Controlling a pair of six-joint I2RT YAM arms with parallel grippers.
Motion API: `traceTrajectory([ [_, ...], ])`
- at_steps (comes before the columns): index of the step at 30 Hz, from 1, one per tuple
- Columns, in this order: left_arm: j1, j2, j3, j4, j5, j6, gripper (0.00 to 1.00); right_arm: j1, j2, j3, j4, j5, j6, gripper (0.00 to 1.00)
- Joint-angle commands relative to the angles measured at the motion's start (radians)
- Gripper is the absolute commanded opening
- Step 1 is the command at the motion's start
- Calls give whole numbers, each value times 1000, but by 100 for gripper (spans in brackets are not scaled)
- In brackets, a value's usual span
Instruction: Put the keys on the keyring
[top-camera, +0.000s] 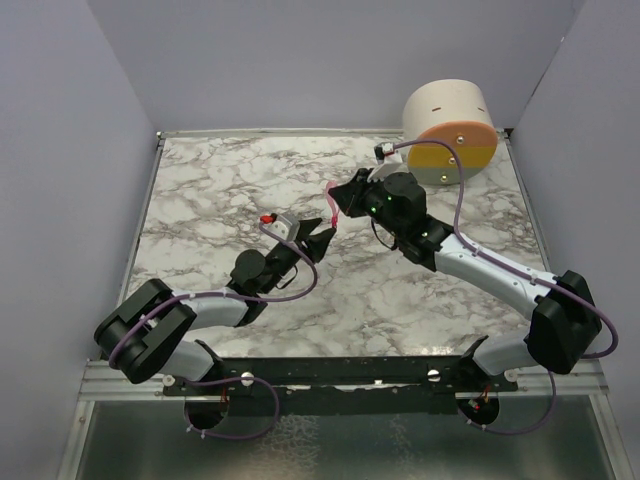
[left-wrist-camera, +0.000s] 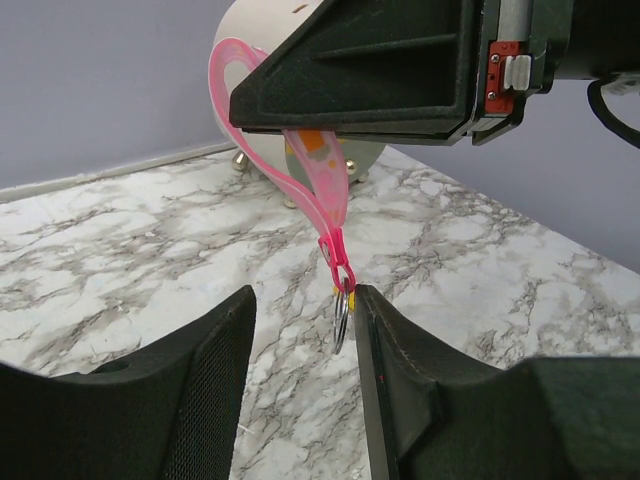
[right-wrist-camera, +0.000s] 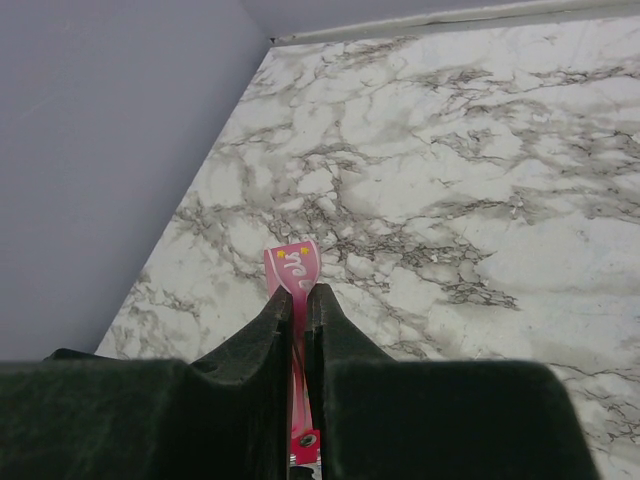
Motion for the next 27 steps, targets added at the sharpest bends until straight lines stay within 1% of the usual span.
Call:
traceTrajectory([
  [1,4,17,3,51,-8,7,45,-6,-29,-10,4,-14,10,5],
  [3,4,20,5,52,-5,8,44,-6,-30,-10,4,-14,8,5],
  [5,3,19,6,51,-1,10,39,-6,-32,-11,4,-14,8,5],
  [11,5,17,16,36,1,18,30,-7,-33,-13,3,-15,6,5],
  [14,5,10,23,18,4,26,21,-8,-31,-16,2,-15,6,5],
  [17,5,-8,40,-30,8,30,5,-10,-30,-16,-1,-15,-2,5],
  [18,4,-15,48,-53,11,31,1,-9,-29,-14,-3,-14,-5,6],
  [24,7,-90,109,-261,12,13,0,-12,-18,5,-30,1,-31,8],
  [26,7,-112,132,-332,15,1,0,-12,-13,18,-45,4,-44,10],
  [27,7,-126,144,-373,13,-7,0,-13,-11,28,-55,6,-53,13],
])
